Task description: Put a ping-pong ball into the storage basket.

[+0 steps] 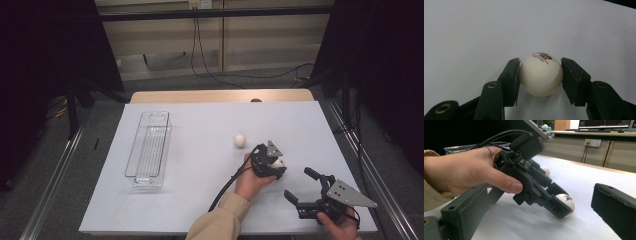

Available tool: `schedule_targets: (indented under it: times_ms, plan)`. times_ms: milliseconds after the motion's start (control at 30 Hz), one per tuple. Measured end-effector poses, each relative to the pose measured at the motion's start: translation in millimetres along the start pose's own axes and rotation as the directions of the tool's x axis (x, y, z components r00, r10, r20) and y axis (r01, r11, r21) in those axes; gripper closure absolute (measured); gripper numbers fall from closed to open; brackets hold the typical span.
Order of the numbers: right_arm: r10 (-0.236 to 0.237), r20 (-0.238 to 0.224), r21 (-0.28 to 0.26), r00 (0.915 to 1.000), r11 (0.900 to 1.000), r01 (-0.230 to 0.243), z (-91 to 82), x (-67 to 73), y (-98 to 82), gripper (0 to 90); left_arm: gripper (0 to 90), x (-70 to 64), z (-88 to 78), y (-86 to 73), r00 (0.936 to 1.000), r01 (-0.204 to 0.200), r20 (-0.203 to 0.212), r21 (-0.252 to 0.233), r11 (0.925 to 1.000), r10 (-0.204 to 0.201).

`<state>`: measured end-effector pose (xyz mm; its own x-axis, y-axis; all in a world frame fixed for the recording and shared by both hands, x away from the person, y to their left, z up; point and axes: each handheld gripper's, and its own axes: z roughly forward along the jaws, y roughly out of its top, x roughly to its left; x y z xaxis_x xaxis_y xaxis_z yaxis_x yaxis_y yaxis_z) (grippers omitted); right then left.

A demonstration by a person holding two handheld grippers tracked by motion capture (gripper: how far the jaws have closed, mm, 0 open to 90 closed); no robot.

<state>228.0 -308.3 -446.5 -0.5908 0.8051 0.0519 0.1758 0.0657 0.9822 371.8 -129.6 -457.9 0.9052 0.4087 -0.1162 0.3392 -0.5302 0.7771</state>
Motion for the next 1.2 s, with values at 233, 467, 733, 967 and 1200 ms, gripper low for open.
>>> schedule_targets:
  times_ms: [233, 467, 733, 967, 1200]
  plan:
    - [-0.002, 0.001, 0.001, 1.0000, 1.000, 0.002, 0.1, 0.0, -0.1, 1.0, 51.0, 2.4, -8.7, 1.0, 0.9997, 0.017, 0.016, -0.018, 0.9997, -0.017]
    - [-0.002, 0.001, 0.002, 1.0000, 1.000, 0.002, 0.1, 0.3, -0.1, 1.0, 51.0, 5.4, -20.1, -1.1, 0.9985, 0.048, 0.028, -0.029, 0.9984, -0.047]
    - [-0.001, 0.000, 0.005, 1.0000, 1.000, 0.001, 0.6, 0.6, -0.3, 1.0, 51.1, 10.2, -32.6, -4.4, 0.9980, 0.057, 0.029, -0.026, 0.9981, -0.056]
    - [-0.003, 0.001, 0.006, 1.0000, 1.000, 0.003, 0.6, 0.5, -0.4, 1.0, 51.1, 11.1, -43.6, -8.3, 0.9978, 0.064, 0.016, -0.023, 0.9977, -0.064]
    - [-0.002, 0.001, 0.006, 1.0000, 1.000, 0.002, 0.9, 0.7, -0.4, 0.9, 51.1, 13.6, -49.6, -12.4, 0.9969, 0.078, 0.014, -0.031, 0.9965, -0.077]
